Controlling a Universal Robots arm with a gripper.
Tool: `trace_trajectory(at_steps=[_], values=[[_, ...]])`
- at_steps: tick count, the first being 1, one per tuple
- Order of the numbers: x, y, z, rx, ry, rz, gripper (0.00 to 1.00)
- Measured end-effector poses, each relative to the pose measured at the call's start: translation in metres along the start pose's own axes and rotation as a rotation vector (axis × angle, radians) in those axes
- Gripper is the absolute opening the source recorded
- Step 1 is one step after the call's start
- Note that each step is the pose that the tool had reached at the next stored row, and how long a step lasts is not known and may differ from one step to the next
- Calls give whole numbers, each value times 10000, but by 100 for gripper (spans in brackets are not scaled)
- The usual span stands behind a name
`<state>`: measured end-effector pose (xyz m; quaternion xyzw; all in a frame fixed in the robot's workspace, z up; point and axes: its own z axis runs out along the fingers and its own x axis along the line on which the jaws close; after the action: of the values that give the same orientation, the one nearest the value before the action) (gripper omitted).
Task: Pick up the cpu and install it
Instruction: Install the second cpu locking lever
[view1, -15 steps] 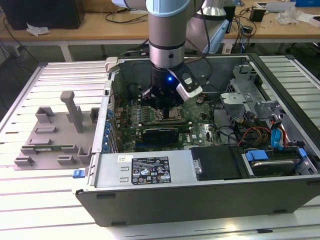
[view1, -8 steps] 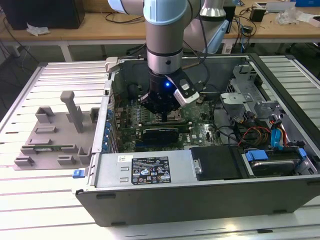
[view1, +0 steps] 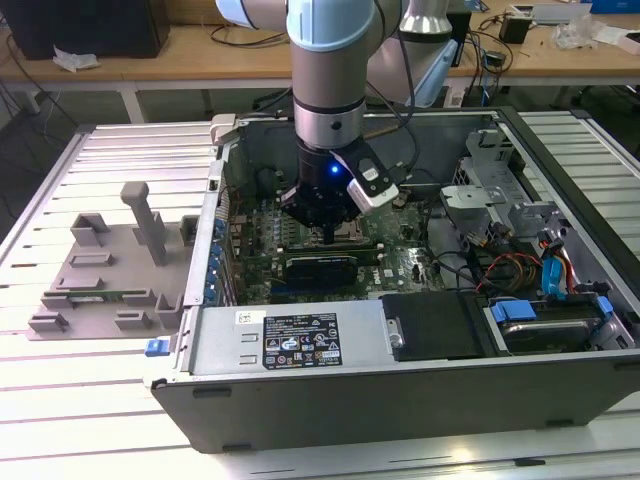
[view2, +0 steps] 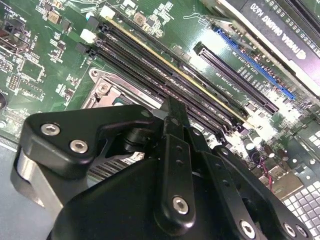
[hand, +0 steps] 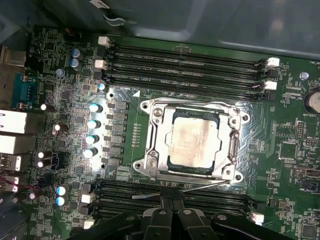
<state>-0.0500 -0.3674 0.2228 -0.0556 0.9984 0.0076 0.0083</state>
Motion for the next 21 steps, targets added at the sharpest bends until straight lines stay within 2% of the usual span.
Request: trace_trajectory(at_steps=[15,16,17,21], values=[[26,1,102,-33,-4,1,11],[32,2,104,-70,-18,1,11],[43,3,106,-192,-59,3,11],[86,8,108,-430,-155,5,11]])
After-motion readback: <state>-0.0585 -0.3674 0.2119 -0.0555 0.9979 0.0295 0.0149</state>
